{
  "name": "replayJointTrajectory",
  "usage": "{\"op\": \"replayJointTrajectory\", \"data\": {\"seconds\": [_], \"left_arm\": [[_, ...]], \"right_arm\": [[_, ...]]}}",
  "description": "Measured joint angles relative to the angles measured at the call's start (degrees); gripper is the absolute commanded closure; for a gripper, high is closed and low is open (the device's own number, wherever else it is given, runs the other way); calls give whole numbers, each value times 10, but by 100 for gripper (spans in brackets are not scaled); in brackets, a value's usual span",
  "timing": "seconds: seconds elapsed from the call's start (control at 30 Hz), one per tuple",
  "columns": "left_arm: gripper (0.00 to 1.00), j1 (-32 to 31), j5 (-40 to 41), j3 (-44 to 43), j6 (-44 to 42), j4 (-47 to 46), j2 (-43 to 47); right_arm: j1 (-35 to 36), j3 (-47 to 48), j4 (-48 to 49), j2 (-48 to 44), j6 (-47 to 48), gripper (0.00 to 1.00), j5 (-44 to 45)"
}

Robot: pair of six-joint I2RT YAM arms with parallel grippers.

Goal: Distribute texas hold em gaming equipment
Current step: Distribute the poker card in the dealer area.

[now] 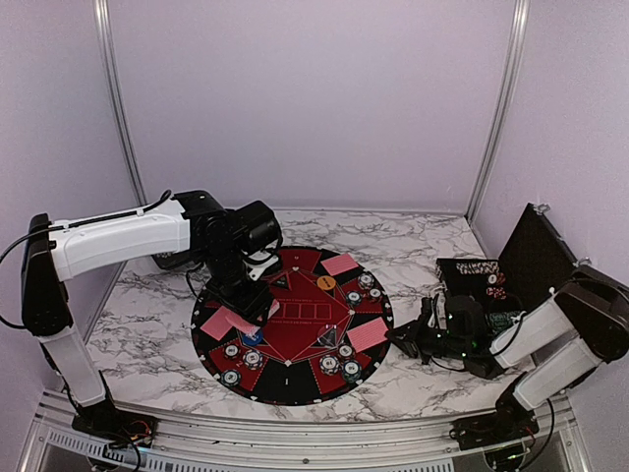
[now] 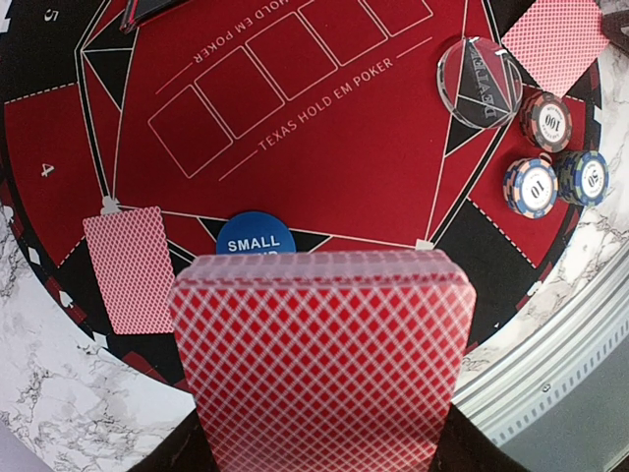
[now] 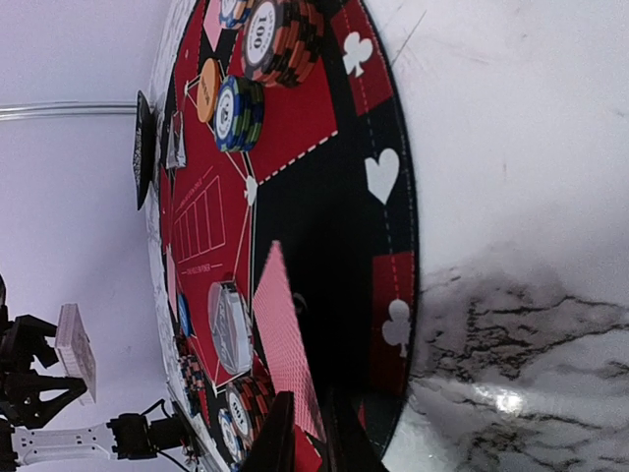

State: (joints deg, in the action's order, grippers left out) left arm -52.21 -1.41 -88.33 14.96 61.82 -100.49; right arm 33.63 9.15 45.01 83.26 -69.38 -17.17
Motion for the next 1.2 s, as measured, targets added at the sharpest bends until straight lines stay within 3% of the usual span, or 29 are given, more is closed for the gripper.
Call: {"op": "replayJointTrajectory", "data": {"seconds": [0.63,0.97,1.2], "left_arm": [[47,0,0,0,0,0,0],[47,0,0,0,0,0,0],[47,0,0,0,0,0,0]], "right_arm": [[3,62,-254,-96,78,40,73],[3,132,-380,-148,134,24,87],[3,195,-395,-151,168,20,54]]}}
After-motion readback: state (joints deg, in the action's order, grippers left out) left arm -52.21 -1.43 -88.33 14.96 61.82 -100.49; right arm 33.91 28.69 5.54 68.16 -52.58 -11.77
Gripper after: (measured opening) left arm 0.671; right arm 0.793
